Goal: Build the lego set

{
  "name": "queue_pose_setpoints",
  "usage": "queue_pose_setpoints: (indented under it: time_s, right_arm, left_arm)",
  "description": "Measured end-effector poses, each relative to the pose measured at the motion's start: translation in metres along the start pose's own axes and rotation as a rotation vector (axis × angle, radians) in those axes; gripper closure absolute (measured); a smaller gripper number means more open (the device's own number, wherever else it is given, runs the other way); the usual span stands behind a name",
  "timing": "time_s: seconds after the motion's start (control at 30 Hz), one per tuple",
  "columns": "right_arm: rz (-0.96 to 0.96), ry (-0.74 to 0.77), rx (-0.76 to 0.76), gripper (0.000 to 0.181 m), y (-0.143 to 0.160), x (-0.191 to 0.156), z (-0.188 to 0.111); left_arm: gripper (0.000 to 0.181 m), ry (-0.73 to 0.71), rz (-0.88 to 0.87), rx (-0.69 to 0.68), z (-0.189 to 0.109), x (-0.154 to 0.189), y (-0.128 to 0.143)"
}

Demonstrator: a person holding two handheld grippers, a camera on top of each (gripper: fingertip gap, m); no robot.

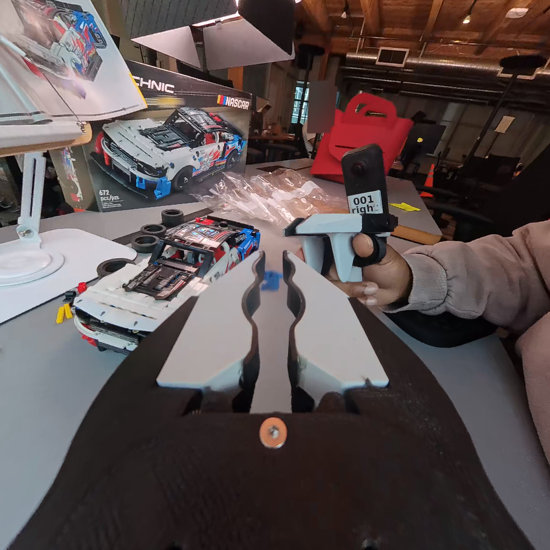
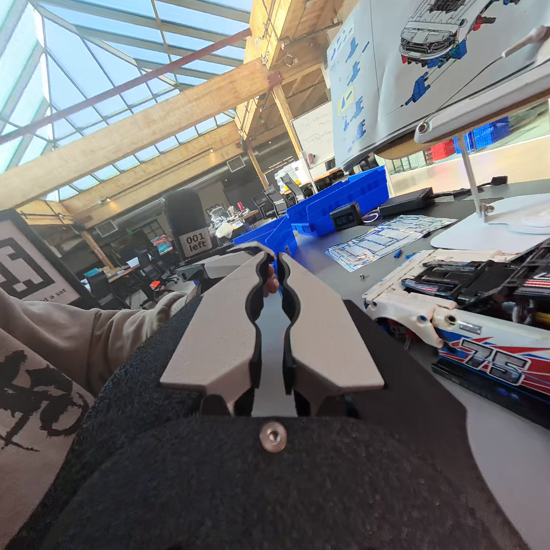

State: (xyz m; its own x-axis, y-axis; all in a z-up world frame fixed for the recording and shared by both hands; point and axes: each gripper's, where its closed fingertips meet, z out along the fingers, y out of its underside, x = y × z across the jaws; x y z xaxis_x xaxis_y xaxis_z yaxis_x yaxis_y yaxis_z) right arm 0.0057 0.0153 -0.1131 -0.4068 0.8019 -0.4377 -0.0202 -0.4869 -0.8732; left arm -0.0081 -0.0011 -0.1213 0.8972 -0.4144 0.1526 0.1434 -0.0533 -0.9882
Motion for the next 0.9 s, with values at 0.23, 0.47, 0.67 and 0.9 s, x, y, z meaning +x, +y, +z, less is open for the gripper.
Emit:
queue_pose_setpoints:
  time_s: [0.23, 0.47, 0.67, 0.9]
  right_arm:
    - [-0.183, 0.068, -0.147, 0.181, 0.011, 0.007, -0.001]
    - [-0.438, 0.143, -0.391, 0.175, 0.028, 0.024, -0.013]
    - [-0.569, 0.034, -0.76, 0.17, 0.082, 0.024, -0.037]
    - [-0.634, -0.087, -0.943, 0.167, 0.12, 0.005, -0.047]
  left_arm:
    - [0.181, -0.076, 0.095, -0.144, -0.003, -0.013, 0.03]
    - [0.172, -0.051, 0.073, -0.387, -0.026, -0.025, 0.078]
    - [0.162, 0.089, 0.157, -0.527, -0.023, 0.008, 0.103]
    - [0.167, 0.165, 0.352, -0.739, -0.02, 0.034, 0.142]
